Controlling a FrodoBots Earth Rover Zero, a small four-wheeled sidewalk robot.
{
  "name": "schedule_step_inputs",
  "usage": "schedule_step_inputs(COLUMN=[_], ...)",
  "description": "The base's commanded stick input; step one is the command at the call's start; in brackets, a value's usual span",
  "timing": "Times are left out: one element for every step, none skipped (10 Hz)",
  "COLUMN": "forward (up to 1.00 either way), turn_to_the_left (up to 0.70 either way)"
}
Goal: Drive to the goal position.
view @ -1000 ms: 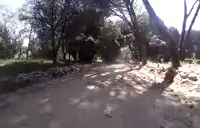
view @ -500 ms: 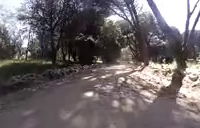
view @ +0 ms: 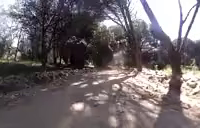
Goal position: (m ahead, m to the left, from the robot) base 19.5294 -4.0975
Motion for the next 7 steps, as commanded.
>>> schedule_step_inputs(forward=[0.85, 0.85, 0.85, 0.85, 0.85, 0.85, 0.85], turn_to_the_left=[0.00, 0.00, 0.00, 0.00, 0.00, 0.00, 0.00])
